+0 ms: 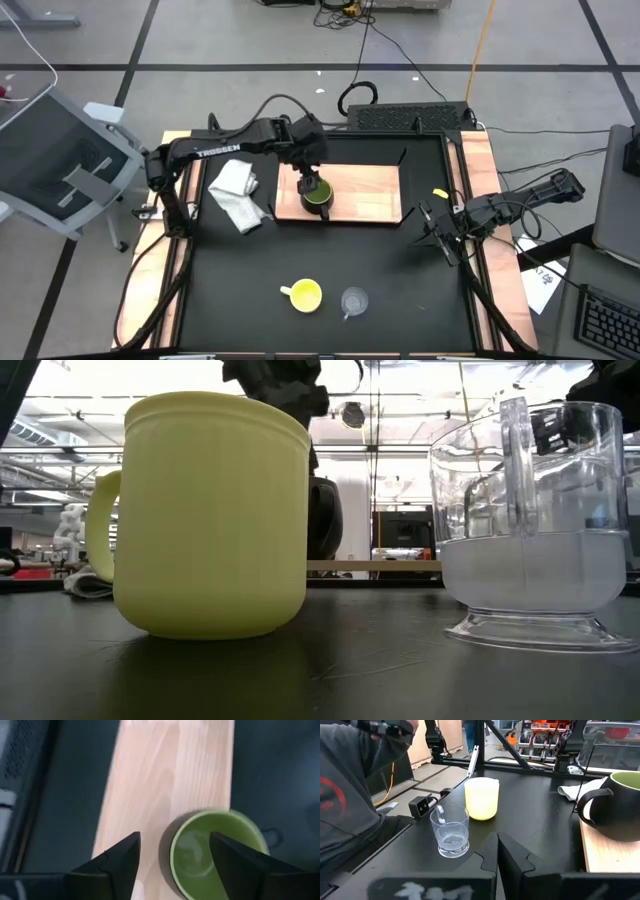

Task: Stack small to large cups/mugs on shelf
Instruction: Put the black mug on the shelf

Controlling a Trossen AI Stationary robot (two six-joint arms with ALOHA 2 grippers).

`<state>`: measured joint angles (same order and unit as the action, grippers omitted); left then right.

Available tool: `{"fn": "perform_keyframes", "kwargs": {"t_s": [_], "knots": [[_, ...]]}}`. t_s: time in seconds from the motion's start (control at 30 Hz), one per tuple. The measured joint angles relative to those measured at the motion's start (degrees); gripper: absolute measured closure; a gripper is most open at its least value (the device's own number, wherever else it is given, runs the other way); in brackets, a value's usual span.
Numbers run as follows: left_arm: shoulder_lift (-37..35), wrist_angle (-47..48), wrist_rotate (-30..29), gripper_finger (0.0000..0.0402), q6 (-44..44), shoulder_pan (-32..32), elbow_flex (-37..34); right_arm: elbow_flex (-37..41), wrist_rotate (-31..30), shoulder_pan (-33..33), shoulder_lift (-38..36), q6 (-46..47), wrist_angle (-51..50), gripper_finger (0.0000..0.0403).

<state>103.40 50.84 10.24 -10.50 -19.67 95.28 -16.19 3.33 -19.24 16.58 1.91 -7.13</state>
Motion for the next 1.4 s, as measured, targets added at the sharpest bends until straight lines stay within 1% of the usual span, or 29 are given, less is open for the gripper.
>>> {"fn": "perform_keyframes", "kwargs": {"t_s": [0.27,0.37,0.57,1.03,1.27,1.33,1.4], "knots": [[2.33,0.80,-1.56,0.0160,-1.73,0.39,-0.08,0.04,-0.02,0.02,-0.01,0.00,-0.07,0.0403],[2.31,0.98,-3.26,0.0160,-1.86,0.32,-0.06,0.04,-0.02,0.02,0.00,0.00,-0.31,0.0403],[2.35,4.93,-3.26,0.0160,-1.40,-0.29,-0.06,0.04,-0.04,0.02,0.00,0.00,-0.51,0.0403],[4.38,5.72,-3.41,0.0160,-1.21,-0.25,-0.03,0.04,-0.05,0.02,-0.02,-0.01,-0.51,0.0403],[4.91,4.93,-3.37,0.0161,-2.52,-0.23,-0.06,0.04,-0.07,0.02,0.00,0.00,-0.49,0.0403],[4.91,4.93,-3.37,0.0166,-2.99,-0.23,-0.06,0.04,-0.07,0.02,-0.02,-0.01,-0.49,0.0403],[4.87,4.93,-3.35,0.0182,-3.02,-0.23,-0.06,0.04,-0.07,0.02,0.00,0.00,-0.49,0.0403]]}}
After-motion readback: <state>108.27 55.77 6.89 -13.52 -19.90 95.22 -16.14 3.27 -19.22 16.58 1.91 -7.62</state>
